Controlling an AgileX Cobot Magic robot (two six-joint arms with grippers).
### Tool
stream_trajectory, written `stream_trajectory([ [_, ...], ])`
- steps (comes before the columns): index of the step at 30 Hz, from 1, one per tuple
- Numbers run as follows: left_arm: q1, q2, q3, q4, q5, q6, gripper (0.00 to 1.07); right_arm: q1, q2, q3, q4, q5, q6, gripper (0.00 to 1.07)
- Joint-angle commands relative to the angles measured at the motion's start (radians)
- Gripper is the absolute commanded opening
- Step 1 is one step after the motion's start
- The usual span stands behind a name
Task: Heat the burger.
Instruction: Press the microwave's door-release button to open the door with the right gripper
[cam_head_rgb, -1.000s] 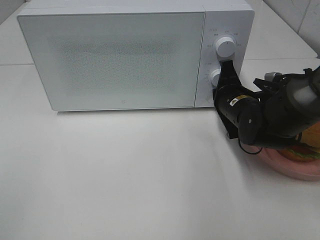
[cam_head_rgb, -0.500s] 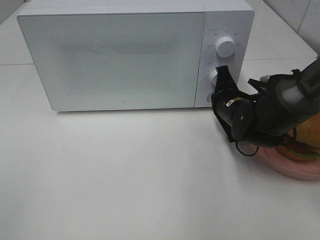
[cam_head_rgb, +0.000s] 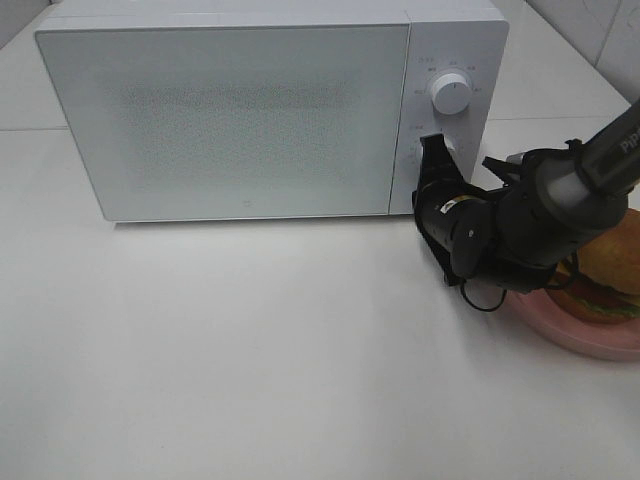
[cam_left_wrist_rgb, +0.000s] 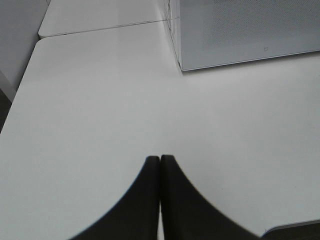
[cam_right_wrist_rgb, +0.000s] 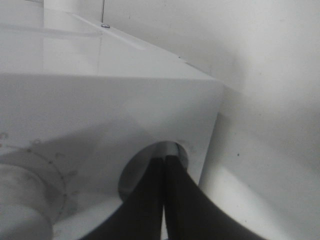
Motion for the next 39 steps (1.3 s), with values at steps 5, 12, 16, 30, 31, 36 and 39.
stream_trajectory([
  [5,0.001,-0.02,0.0,-0.005,-0.014,-0.005,0.0,-0.027,0.002,-0.049,-0.051,-0.149,-0.015,0.03],
  [12,0.002,-0.02,0.0,-0.005,-0.014,-0.005,0.0,-0.082,0.002,-0.049,-0.152,-0.169,0.093,0.03],
  [16,0.002,-0.02,0.0,-0.005,-0.014,-0.005,0.0,-0.082,0.002,-0.049,-0.153,-0.166,0.099,0.03],
  [30,0.002,-0.02,0.0,-0.005,-0.014,-0.005,0.0,-0.081,-0.031,-0.006,-0.245,-0.147,0.147,0.08],
  [31,0.002,-0.02,0.0,-0.005,-0.014,-0.005,0.0,-0.081,-0.041,0.005,-0.247,-0.143,0.147,0.09],
  [36,0.002,-0.02,0.0,-0.005,-0.014,-0.005,0.0,-0.079,-0.081,0.059,-0.283,-0.137,0.147,0.1],
  [39,0.002,-0.02,0.0,-0.005,-0.014,-0.005,0.0,-0.079,-0.097,0.079,-0.308,-0.137,0.159,0.11],
])
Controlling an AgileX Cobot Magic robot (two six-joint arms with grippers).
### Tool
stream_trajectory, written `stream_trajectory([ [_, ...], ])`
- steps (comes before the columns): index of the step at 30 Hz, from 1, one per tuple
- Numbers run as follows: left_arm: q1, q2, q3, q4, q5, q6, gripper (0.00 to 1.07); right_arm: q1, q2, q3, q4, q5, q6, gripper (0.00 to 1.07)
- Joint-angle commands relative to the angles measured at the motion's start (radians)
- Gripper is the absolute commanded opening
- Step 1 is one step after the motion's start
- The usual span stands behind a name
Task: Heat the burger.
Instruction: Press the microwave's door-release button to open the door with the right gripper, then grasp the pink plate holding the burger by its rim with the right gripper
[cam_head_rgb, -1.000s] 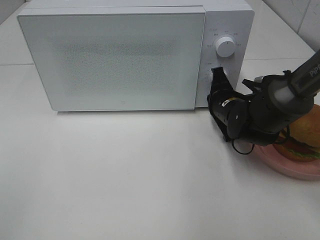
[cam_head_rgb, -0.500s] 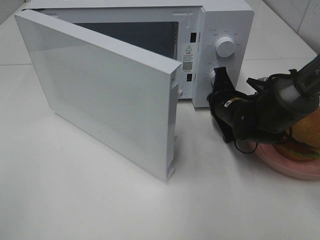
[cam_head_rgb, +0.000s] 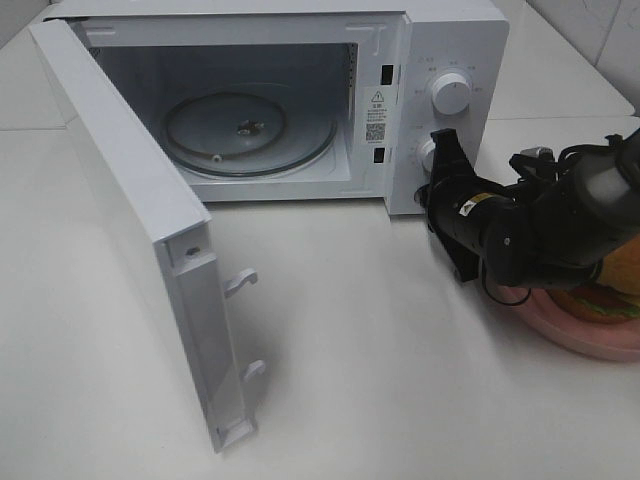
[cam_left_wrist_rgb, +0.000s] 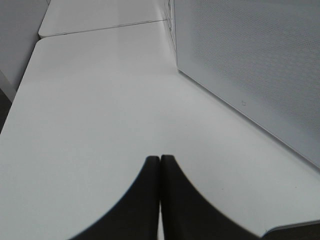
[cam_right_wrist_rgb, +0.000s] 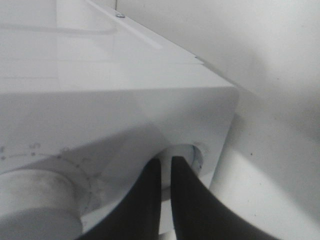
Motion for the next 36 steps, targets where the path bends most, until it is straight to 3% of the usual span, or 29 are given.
stream_trajectory([
  [1,0.001,-0.02,0.0,-0.006,-0.014,-0.005,0.0,-0.011,-0.057,0.015,-0.062,-0.113,0.028,0.11],
  [7,0.001,-0.02,0.0,-0.006,-0.014,-0.005,0.0,-0.011,-0.067,0.054,-0.253,-0.138,0.126,0.14],
  [15,0.001,-0.02,0.0,-0.006,-0.014,-0.005,0.0,-0.011,-0.067,0.067,-0.451,-0.207,0.074,0.16],
  [25,0.001,-0.02,0.0,-0.006,-0.014,-0.005,0.0,-0.012,-0.067,0.067,-0.624,-0.38,-0.136,0.18],
  [36,0.001,-0.02,0.0,-0.006,-0.014,-0.005,0.0,-0.013,-0.067,0.066,-0.745,-0.377,-0.32,0.23],
])
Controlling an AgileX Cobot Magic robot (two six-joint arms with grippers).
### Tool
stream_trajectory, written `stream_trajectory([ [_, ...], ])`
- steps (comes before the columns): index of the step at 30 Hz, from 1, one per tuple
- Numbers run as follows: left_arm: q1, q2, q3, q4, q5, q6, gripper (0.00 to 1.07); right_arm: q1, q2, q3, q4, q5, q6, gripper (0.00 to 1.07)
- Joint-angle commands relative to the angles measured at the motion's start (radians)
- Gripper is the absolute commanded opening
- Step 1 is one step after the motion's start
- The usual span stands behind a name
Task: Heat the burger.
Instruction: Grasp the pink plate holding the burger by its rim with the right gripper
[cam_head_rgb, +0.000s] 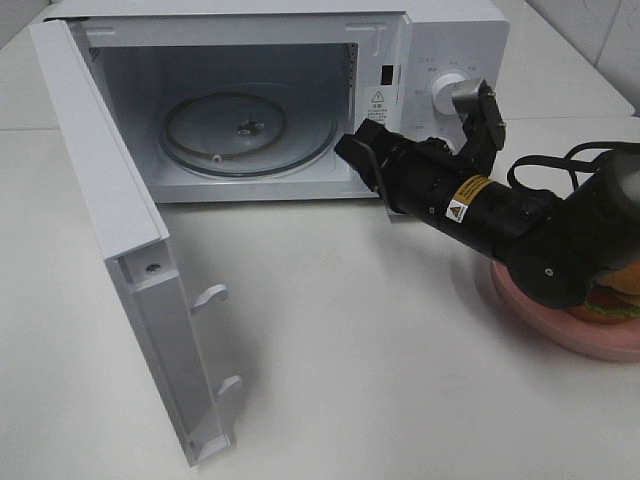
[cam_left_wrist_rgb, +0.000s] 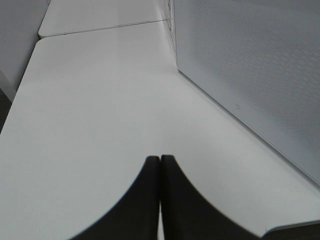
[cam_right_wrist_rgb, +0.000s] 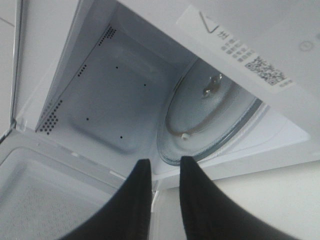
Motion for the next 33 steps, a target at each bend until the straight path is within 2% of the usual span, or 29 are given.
stream_trajectory([
  [1,0.001,-0.02,0.0,-0.006,-0.014,-0.005,0.0,-0.003,-0.01,-0.005,-0.047,-0.019,-0.077,0.23],
  [7,0.001,-0.02,0.0,-0.006,-0.014,-0.005,0.0,-0.003,-0.012,-0.005,-0.13,-0.003,-0.242,0.25],
  [11,0.001,-0.02,0.0,-0.006,-0.014,-0.005,0.0,-0.003,-0.027,-0.005,-0.136,0.05,-0.32,0.25],
  [13,0.001,-0.02,0.0,-0.006,-0.014,-0.005,0.0,-0.003,-0.068,-0.005,-0.153,0.16,-0.468,0.26],
  [16,0.001,-0.02,0.0,-0.006,-0.014,-0.005,0.0,-0.003,-0.083,-0.005,-0.161,0.198,-0.509,0.27],
  [18,0.001,-0.02,0.0,-0.006,-0.014,-0.005,0.0,-0.003,-0.141,-0.005,-0.206,0.336,-0.613,0.27],
  [33,0.001,-0.02,0.0,-0.006,-0.014,-0.005,0.0,-0.002,-0.383,-0.007,-0.237,0.895,-0.653,0.27],
])
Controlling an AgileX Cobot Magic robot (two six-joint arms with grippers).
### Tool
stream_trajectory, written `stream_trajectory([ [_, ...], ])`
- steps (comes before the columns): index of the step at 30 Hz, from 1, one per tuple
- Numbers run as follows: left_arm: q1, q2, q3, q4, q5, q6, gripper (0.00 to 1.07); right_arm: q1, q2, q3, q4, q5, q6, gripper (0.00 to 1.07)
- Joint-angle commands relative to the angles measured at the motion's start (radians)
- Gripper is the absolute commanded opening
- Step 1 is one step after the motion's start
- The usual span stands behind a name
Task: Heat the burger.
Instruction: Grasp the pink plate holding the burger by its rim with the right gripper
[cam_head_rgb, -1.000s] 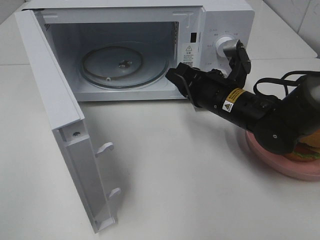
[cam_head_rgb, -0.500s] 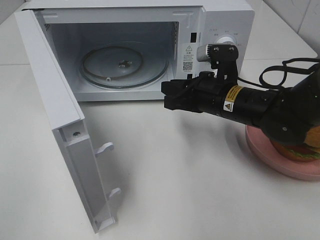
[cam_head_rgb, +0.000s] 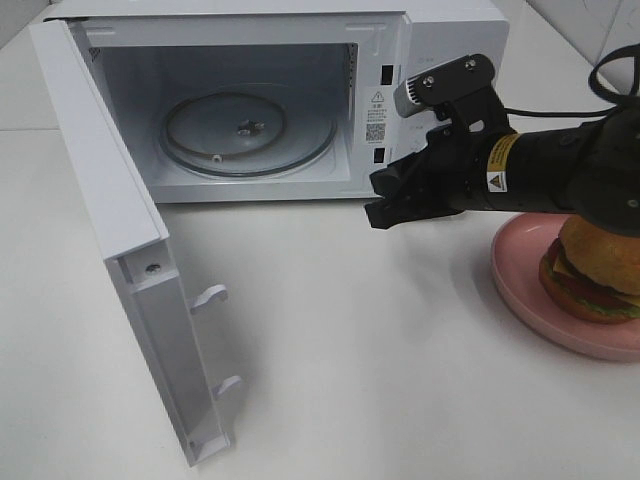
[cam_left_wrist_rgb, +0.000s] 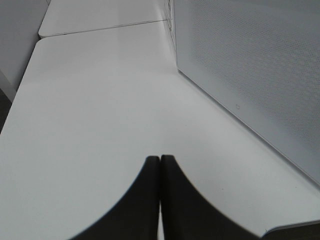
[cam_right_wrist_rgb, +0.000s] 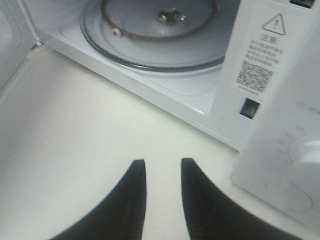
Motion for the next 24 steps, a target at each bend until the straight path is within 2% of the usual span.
stream_trajectory([
  [1,0.001,-0.02,0.0,-0.006,-0.014,-0.005,0.0,-0.001,-0.075,-0.008,-0.008,0.199,-0.014,0.28],
  [7,0.001,-0.02,0.0,-0.006,-0.014,-0.005,0.0,-0.001,-0.131,-0.008,0.011,0.413,0.007,0.29],
  [10,0.001,-0.02,0.0,-0.006,-0.014,-0.005,0.0,-0.001,-0.142,-0.008,0.062,0.516,0.024,0.3],
  [14,0.001,-0.02,0.0,-0.006,-0.014,-0.005,0.0,0.0,-0.142,-0.008,0.206,0.659,0.0,0.32],
  [15,0.001,-0.02,0.0,-0.006,-0.014,-0.005,0.0,0.0,-0.142,-0.008,0.206,0.659,0.0,0.32],
  [16,0.001,-0.02,0.0,-0.006,-0.014,-0.005,0.0,0.0,-0.142,-0.008,0.272,0.7,-0.035,0.32],
  [18,0.001,-0.02,0.0,-0.006,-0.014,-0.005,0.0,0.0,-0.142,-0.008,0.299,0.715,-0.053,0.32],
  [20,0.001,-0.02,0.0,-0.006,-0.014,-0.005,0.0,0.0,-0.142,-0.008,0.407,0.763,-0.13,0.34],
  [21,0.001,-0.02,0.0,-0.006,-0.014,-0.005,0.0,0.0,-0.142,-0.008,0.407,0.763,-0.13,0.34],
  [23,0.001,-0.02,0.0,-0.006,-0.014,-0.005,0.0,0.0,-0.142,-0.013,0.511,0.817,-0.213,0.39],
  [24,0.001,-0.02,0.0,-0.006,-0.014,-0.005,0.0,0.0,-0.142,-0.013,0.511,0.817,-0.213,0.39],
])
